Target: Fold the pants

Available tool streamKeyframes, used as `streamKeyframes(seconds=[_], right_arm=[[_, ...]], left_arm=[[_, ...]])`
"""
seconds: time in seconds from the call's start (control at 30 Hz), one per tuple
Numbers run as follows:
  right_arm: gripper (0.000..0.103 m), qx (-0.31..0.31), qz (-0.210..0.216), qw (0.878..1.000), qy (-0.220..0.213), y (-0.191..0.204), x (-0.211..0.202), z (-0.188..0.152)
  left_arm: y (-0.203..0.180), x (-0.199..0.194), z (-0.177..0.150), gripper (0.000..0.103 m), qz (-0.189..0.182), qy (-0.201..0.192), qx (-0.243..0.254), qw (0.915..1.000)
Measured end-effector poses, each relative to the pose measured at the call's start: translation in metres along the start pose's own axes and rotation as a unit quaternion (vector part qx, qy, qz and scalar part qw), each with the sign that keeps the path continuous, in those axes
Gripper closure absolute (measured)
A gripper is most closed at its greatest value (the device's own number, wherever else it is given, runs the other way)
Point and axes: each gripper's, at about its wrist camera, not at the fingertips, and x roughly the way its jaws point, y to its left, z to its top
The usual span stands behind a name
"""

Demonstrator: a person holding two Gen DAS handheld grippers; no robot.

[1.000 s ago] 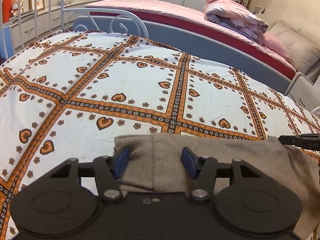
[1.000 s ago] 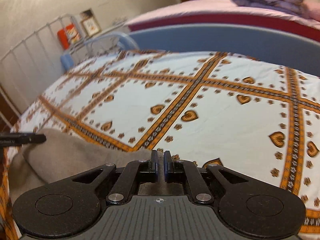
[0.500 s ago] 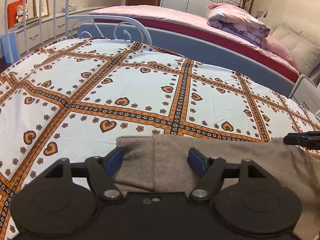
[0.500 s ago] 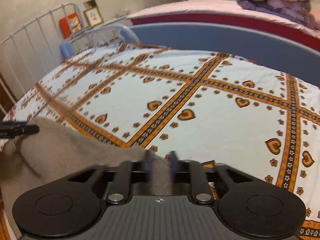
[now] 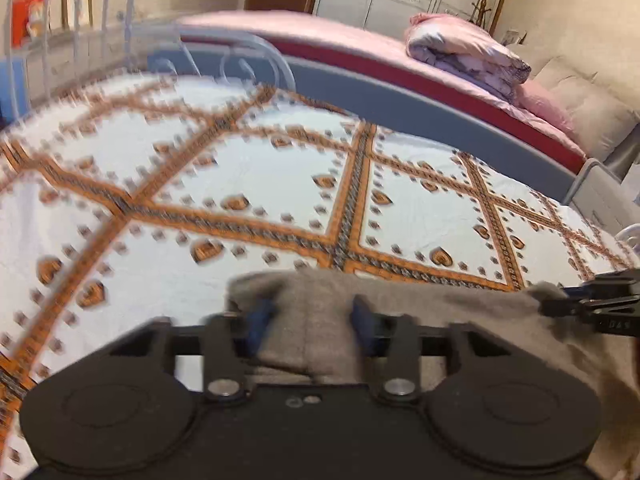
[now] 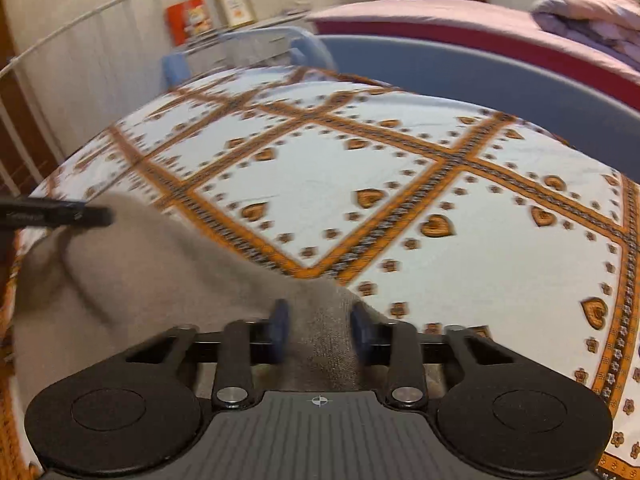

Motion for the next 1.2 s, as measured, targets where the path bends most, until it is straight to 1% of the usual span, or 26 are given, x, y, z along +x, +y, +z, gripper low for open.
streamKeyframes(seconds=[0.03, 0.1, 0.13, 0.2, 0.23, 0.3, 0.33, 0.4, 0.47, 0.5, 0.57, 0.6, 0.63, 0.67, 0.7, 0.73, 0.77, 0.8, 0.83, 0.87, 0.9, 0.93, 0.97, 1.0, 1.13, 1.2], right_arm=[[0.093, -0.026, -0.012, 1.0, -0.01, 0.007, -0.004, -0.001], [0.093, -0.031, -0.027, 0.998, -0.044, 0.01, -0.016, -0.001], [0.094, -0.027, -0.04, 0.997, -0.062, 0.009, -0.021, 0.001], [0.094, -0.021, -0.059, 0.995, -0.084, 0.009, -0.024, 0.004], [0.094, -0.019, -0.066, 0.995, -0.072, 0.01, -0.016, 0.004], [0.094, -0.042, -0.097, 0.994, -0.005, 0.016, 0.017, -0.004], [0.091, -0.055, -0.119, 0.991, -0.01, 0.021, 0.023, -0.008], [0.087, -0.048, -0.142, 0.988, -0.023, 0.027, 0.018, -0.002], [0.087, -0.024, -0.149, 0.986, -0.065, 0.028, -0.005, 0.001], [0.087, -0.014, -0.139, 0.987, -0.086, 0.028, -0.019, 0.0], [0.087, 0.004, -0.108, 0.989, -0.103, 0.033, -0.039, -0.003], [0.087, 0.009, -0.092, 0.99, -0.105, 0.038, -0.044, -0.007], [0.087, 0.016, -0.074, 0.992, -0.101, 0.043, -0.047, -0.012], [0.087, 0.017, -0.055, 0.994, -0.087, 0.05, -0.044, -0.019], [0.087, 0.009, -0.055, 0.996, -0.068, 0.056, -0.036, -0.027], [0.087, 0.003, -0.077, 0.997, -0.029, 0.059, -0.02, -0.037], [0.087, 0.003, -0.087, 0.996, -0.002, 0.057, -0.008, -0.047], [0.087, 0.007, -0.082, 0.996, -0.026, 0.055, -0.013, -0.055], [0.084, 0.019, -0.082, 0.996, -0.029, 0.053, -0.022, -0.054], [0.076, 0.038, -0.092, 0.995, -0.026, 0.048, -0.035, -0.053], [0.044, 0.05, -0.104, 0.993, -0.04, 0.042, -0.052, -0.054], [0.007, 0.057, -0.11, 0.99, -0.063, 0.035, -0.072, -0.058], [0.0, 0.066, -0.122, 0.986, -0.09, 0.024, -0.098, -0.066], [0.0, 0.074, -0.137, 0.982, -0.11, 0.014, -0.121, -0.075], [0.0, 0.176, -0.178, 0.96, -0.125, -0.052, -0.209, -0.132], [0.0, 0.238, -0.201, 0.939, -0.147, -0.084, -0.254, -0.169]], left_arm=[[0.001, -0.004, 0.001, 0.094, -0.001, -0.016, -0.003, 0.9999], [-0.001, -0.007, 0.004, 0.103, 0.005, -0.034, 0.001, 0.9994], [-0.005, -0.006, 0.005, 0.103, 0.016, -0.04, 0.016, 0.9989], [-0.008, 0.008, 0.005, 0.103, 0.049, -0.01, 0.032, 0.9982], [-0.007, 0.015, 0.002, 0.103, 0.063, 0.004, 0.037, 0.9973], [-0.009, 0.021, -0.003, 0.103, 0.099, 0.008, 0.067, 0.9928], [-0.008, 0.018, -0.002, 0.103, 0.101, 0.004, 0.067, 0.9926], [-0.008, -0.001, 0.004, 0.103, 0.096, -0.011, 0.054, 0.9939], [-0.019, -0.027, 0.009, 0.103, 0.073, -0.044, 0.059, 0.9946], [-0.03, -0.035, 0.011, 0.103, 0.056, -0.053, 0.067, 0.9948], [-0.052, -0.038, 0.007, 0.102, 0.018, -0.043, 0.082, 0.9956], [-0.063, -0.035, 0.002, 0.097, -0.003, -0.03, 0.093, 0.9952], [-0.072, -0.03, -0.005, 0.094, -0.011, -0.016, 0.106, 0.9942], [-0.081, -0.018, -0.015, 0.089, -0.001, 0.009, 0.127, 0.9919], [-0.085, -0.003, -0.024, 0.089, 0.015, 0.037, 0.144, 0.9887], [-0.083, 0.01, -0.035, 0.089, 0.018, 0.051, 0.154, 0.9866], [-0.079, 0.013, -0.04, 0.089, 0.013, 0.048, 0.148, 0.9877], [-0.077, 0.007, -0.039, 0.09, 0.008, 0.037, 0.138, 0.9897], [-0.075, -0.002, -0.035, 0.089, 0.003, 0.032, 0.125, 0.9916], [-0.071, -0.011, -0.031, 0.083, -0.003, 0.028, 0.106, 0.9939], [-0.068, -0.022, -0.029, 0.068, -0.014, 0.023, 0.082, 0.9963], [-0.067, -0.031, -0.03, 0.056, -0.027, 0.019, 0.068, 0.9972], [-0.067, -0.038, -0.032, 0.029, -0.038, 0.015, 0.059, 0.9974], [-0.069, -0.047, -0.036, 0.02, -0.047, 0.008, 0.06, 0.997], [-0.089, -0.053, -0.052, 0.023, -0.061, 0.022, 0.099, 0.993], [-0.096, -0.051, -0.06, 0.021, -0.049, 0.03, 0.11, 0.9923]])
